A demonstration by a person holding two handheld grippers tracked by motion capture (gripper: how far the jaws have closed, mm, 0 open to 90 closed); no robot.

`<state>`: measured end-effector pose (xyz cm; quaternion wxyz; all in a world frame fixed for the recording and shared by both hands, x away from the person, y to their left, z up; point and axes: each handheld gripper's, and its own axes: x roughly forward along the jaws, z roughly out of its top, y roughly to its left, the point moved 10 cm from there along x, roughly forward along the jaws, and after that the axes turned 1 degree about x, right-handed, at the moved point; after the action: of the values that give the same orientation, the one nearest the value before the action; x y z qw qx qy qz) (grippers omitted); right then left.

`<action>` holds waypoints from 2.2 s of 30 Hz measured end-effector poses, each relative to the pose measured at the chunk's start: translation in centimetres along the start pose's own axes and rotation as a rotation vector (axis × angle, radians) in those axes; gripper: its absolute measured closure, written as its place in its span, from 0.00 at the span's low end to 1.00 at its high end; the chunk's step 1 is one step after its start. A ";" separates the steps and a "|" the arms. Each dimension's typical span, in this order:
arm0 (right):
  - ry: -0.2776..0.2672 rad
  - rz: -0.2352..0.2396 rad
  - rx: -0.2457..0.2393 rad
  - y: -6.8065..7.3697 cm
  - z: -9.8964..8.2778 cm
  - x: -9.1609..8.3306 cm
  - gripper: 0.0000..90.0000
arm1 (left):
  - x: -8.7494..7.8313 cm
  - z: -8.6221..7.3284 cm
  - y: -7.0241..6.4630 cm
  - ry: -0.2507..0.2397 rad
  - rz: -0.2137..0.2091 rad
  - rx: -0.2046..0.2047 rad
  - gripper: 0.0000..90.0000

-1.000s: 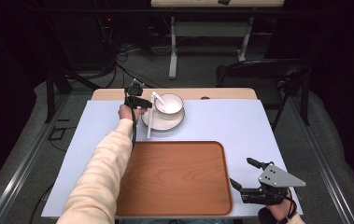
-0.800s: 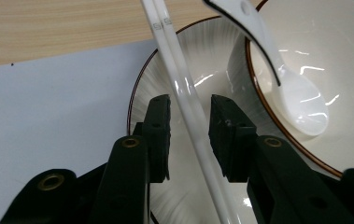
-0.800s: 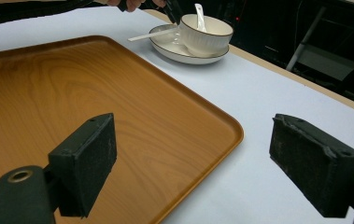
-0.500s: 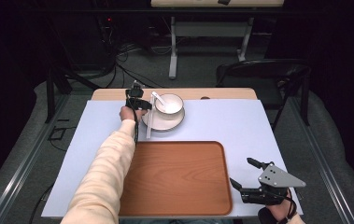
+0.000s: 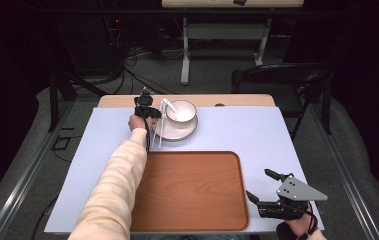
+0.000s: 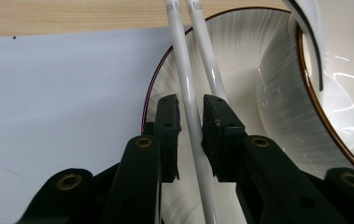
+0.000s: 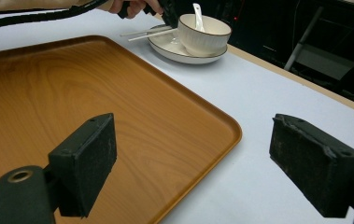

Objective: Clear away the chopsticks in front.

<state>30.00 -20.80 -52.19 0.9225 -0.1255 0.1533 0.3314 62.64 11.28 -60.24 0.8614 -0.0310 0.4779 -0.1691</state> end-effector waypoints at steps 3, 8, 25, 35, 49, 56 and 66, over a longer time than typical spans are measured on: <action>-0.001 -0.001 0.002 0.0 0.0 0.0 0.16 | 0.2 -0.2 0.0 0.016 0.012 0.000 0.85; -0.003 -0.003 0.001 0.0 0.0 -0.1 0.16 | 0.6 -0.3 0.4 0.015 0.030 -0.038 0.91; -0.007 -0.003 0.004 -0.1 0.0 -0.1 0.16 | -3.8 0.7 0.9 -0.052 0.016 -0.067 0.93; -0.007 -0.003 0.004 -0.1 0.1 -0.1 0.16 | -6.9 0.2 1.1 -0.094 -0.033 -0.067 0.93; -0.007 -0.003 0.004 0.0 0.1 -0.1 0.16 | -11.0 -3.7 0.4 -0.129 -0.126 -0.068 0.93; -0.005 -0.007 0.004 -0.1 0.1 -0.1 0.16 | -12.9 -6.1 -1.1 -0.143 -0.176 -0.041 0.93; -0.007 -0.007 0.004 -0.1 0.1 -0.1 0.16 | -14.3 -9.6 -3.1 -0.160 -0.238 -0.055 0.93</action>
<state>30.01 -20.87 -52.09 0.9244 -0.1229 0.1506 0.3283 46.81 13.98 -53.14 0.8695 -0.1246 0.4049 -0.2540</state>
